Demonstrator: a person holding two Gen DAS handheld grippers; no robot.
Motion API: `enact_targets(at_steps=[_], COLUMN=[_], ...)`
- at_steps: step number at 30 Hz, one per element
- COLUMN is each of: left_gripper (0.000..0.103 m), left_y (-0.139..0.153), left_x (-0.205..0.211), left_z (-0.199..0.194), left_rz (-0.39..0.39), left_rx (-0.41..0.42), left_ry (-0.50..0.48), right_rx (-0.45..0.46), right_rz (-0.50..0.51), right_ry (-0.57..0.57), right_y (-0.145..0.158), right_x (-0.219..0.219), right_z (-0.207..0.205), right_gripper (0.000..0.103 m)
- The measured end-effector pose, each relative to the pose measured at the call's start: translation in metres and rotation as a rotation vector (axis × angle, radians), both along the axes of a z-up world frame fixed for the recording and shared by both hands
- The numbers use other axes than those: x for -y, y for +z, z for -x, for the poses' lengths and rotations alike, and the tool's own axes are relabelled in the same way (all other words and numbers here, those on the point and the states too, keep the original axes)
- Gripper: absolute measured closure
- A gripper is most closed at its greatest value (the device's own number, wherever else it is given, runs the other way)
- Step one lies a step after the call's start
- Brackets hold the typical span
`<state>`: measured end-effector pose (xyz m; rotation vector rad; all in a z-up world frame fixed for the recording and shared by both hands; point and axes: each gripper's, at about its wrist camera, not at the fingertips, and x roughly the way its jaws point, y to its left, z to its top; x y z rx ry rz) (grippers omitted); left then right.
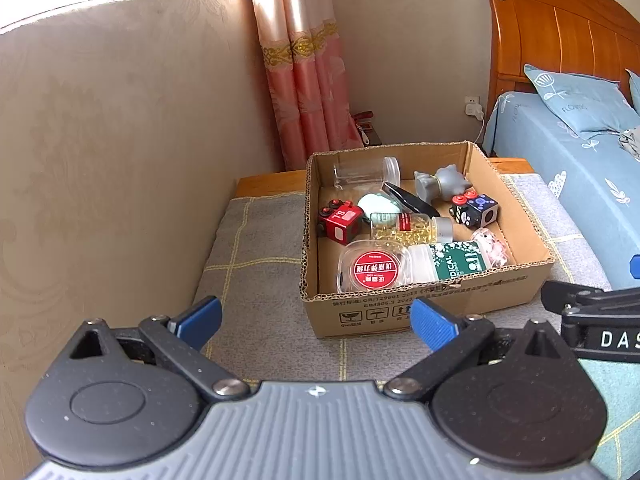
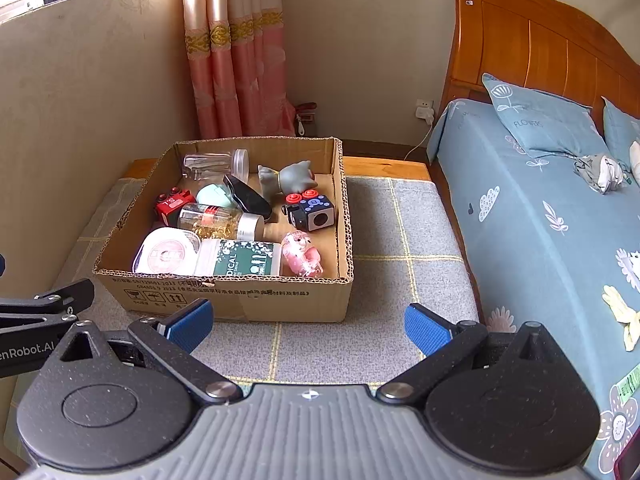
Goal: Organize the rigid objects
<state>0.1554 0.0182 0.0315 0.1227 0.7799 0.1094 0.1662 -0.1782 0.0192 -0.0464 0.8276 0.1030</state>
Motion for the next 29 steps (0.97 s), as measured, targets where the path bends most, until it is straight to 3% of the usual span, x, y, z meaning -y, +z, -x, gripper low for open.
enact_targets(at_steps=[29], left_gripper=[0.003], left_y=[0.0019], left_x=[0.0022], left_z=[0.0026], left_rz=[0.004], left_rx=[0.002], left_ry=[0.001], right_rx=[0.009], right_rz=[-0.002], right_ry=[0.007], right_y=[0.0017], right_x=[-0.0004], right_z=[0.0043], right_gripper=[0.000])
